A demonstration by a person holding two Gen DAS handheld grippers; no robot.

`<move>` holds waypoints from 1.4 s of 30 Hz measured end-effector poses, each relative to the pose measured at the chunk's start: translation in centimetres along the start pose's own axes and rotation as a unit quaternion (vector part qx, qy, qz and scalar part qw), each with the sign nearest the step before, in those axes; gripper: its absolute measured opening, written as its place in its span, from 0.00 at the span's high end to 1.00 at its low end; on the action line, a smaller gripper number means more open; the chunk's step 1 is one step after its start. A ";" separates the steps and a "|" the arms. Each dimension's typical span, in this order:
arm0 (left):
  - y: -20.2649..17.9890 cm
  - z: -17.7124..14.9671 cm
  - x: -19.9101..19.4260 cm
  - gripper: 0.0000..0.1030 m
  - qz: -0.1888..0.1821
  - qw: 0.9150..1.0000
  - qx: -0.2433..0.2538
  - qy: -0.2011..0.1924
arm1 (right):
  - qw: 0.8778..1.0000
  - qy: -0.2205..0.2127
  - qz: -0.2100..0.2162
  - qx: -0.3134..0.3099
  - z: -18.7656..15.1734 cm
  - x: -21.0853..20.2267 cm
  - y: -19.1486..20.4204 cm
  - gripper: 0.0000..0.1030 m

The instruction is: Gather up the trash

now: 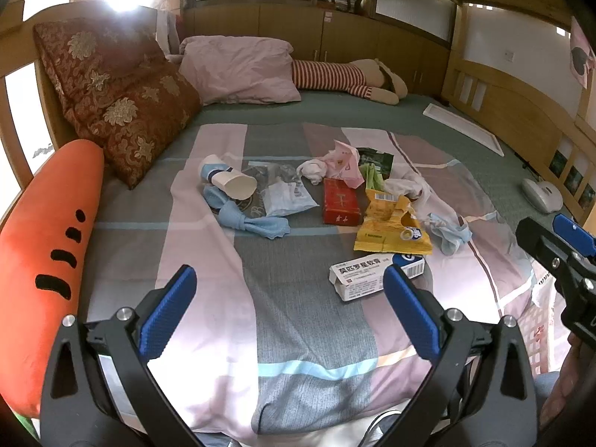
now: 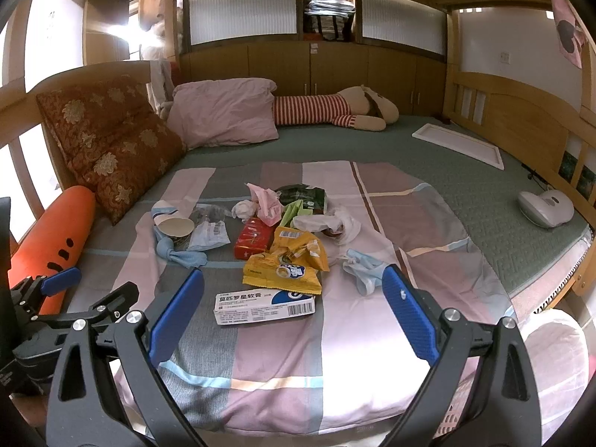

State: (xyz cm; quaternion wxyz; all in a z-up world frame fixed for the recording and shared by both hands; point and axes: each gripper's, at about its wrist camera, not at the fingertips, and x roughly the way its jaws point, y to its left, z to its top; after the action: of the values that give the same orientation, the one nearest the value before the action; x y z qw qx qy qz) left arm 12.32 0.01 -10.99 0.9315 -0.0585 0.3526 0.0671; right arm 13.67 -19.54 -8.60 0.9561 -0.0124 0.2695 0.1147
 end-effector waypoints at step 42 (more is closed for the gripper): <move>14.9 11.2 21.3 0.09 -0.011 0.968 -0.197 0.156 | 0.976 0.182 0.014 0.116 4.3 22.2 -10.2 0.14</move>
State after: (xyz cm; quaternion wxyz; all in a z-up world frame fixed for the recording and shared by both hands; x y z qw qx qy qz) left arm 32.90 18.18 -17.77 0.8359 -0.2544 0.4727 0.1148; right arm 36.62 -24.41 -16.82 0.8845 0.0816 0.4502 0.0917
